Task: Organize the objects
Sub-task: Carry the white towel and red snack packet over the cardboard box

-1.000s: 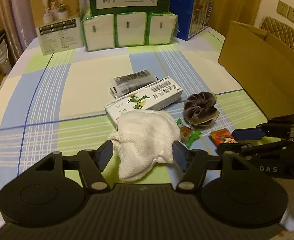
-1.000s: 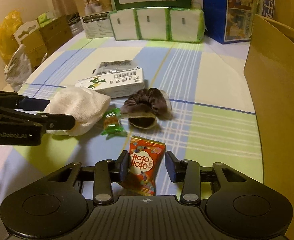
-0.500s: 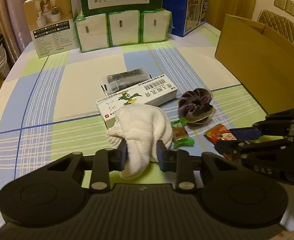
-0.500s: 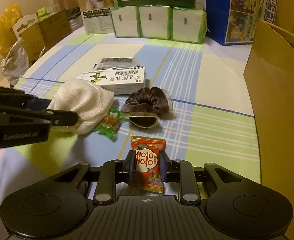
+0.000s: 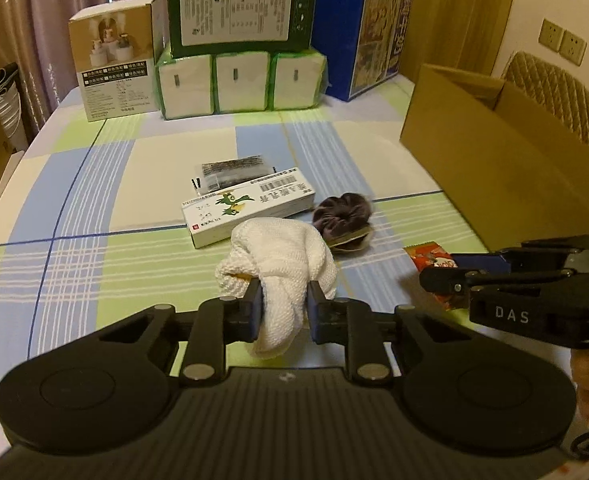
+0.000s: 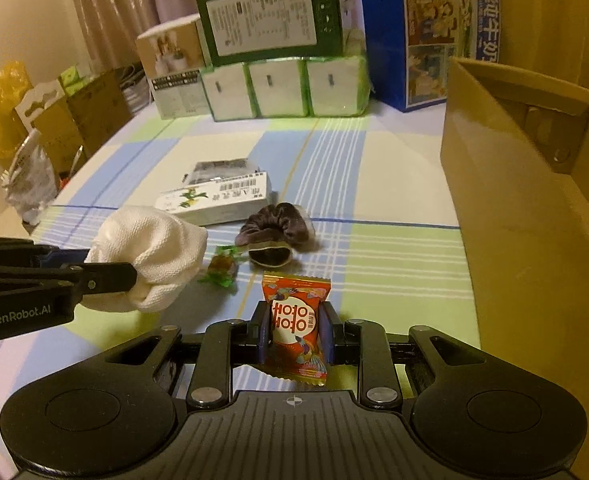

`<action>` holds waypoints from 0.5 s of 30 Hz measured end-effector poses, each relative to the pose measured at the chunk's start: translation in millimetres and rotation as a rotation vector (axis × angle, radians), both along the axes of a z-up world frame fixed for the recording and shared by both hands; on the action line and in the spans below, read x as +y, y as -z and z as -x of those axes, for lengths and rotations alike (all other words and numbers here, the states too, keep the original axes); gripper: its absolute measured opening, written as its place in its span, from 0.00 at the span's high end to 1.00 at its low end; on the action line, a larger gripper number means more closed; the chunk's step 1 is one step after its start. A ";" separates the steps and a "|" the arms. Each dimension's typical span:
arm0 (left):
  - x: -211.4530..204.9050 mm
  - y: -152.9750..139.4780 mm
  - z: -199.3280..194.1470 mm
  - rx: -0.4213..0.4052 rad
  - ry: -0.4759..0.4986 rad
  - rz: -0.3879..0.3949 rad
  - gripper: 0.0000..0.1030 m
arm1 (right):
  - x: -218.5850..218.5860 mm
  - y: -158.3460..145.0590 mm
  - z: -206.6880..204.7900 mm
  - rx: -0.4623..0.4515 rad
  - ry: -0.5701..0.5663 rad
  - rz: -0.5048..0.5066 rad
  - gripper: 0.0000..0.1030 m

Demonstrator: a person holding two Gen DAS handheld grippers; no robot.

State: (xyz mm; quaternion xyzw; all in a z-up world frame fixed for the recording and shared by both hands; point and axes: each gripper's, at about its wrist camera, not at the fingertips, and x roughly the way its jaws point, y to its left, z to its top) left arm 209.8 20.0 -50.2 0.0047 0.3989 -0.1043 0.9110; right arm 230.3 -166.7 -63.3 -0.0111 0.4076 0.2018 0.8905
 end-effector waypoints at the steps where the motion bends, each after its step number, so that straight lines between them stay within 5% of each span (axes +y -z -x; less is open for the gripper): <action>1: -0.5 -3.7 4.8 0.000 -0.005 0.009 0.83 | -1.8 -5.7 5.0 -0.005 0.004 -0.006 0.78; 15: -50.5 -83.4 77.5 -0.078 0.045 0.079 0.83 | -49.0 -102.0 75.9 -0.137 0.069 -0.060 0.78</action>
